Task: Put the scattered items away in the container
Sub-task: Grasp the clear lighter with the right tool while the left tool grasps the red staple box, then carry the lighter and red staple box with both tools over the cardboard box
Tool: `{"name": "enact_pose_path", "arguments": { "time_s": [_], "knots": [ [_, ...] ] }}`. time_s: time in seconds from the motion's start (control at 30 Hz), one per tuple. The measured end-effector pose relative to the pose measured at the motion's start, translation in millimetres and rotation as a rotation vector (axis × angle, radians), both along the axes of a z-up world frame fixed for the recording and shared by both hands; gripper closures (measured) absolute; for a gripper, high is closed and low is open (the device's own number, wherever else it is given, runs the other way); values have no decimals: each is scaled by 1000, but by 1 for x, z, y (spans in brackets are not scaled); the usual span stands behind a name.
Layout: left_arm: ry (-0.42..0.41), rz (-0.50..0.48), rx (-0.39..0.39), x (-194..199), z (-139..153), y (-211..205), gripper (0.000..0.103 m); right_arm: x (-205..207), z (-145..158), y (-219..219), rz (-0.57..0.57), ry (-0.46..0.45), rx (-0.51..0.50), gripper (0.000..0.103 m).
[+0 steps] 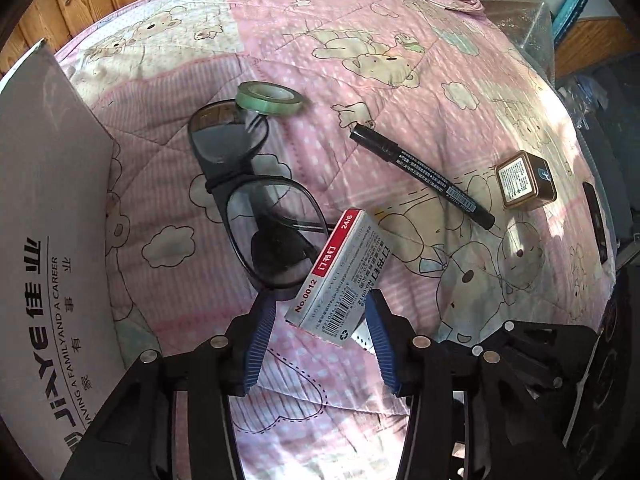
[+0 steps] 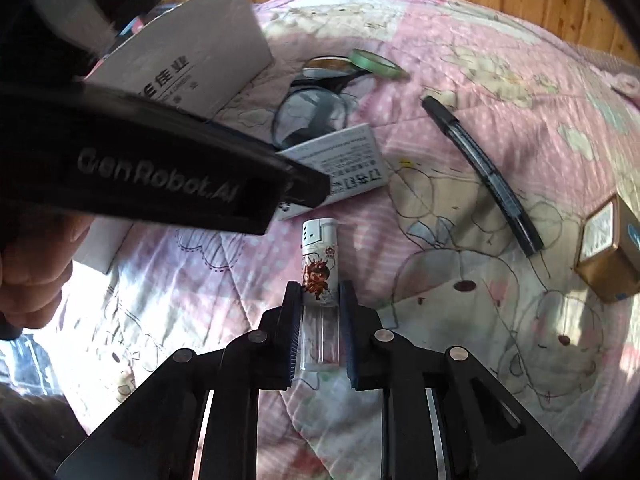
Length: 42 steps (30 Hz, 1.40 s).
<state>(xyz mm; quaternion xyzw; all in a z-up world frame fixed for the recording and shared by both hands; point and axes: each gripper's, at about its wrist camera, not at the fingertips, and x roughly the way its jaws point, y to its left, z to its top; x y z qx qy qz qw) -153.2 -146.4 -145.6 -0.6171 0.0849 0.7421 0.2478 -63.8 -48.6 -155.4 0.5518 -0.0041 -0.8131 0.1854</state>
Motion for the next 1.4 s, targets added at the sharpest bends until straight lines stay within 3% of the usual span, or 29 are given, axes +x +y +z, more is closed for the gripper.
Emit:
{"name": "enact_pose_path", "arguments": {
  "time_s": [0.03, 0.07, 0.27, 0.43, 0.6, 0.73, 0.8, 1.4],
  "knots": [
    [-2, -6, -7, 2, 0, 2, 66, 1, 2, 8, -27, -13, -6, 83],
    [4, -12, -11, 5, 1, 4, 67, 3, 3, 17, -56, -25, -13, 83],
    [10, -36, 8, 15, 0, 15, 66, 6, 0, 51, -140, -72, -34, 82],
    [-9, -15, 36, 3, -9, 30, 66, 1, -5, 54, -168, -46, -92, 78],
    [5, -34, 27, -6, -11, 44, 67, 1, -8, 68, -235, -69, -193, 84],
    [37, -48, -23, -3, -11, 52, 88, -1, -9, 80, -289, -117, -273, 84],
    [21, -34, -14, -4, -10, 48, 88, -1, -8, 84, -312, -132, -291, 84],
    [7, 38, 79, 28, 29, 15, 88, 7, 25, 69, -282, -117, -219, 84]
  ]
}}
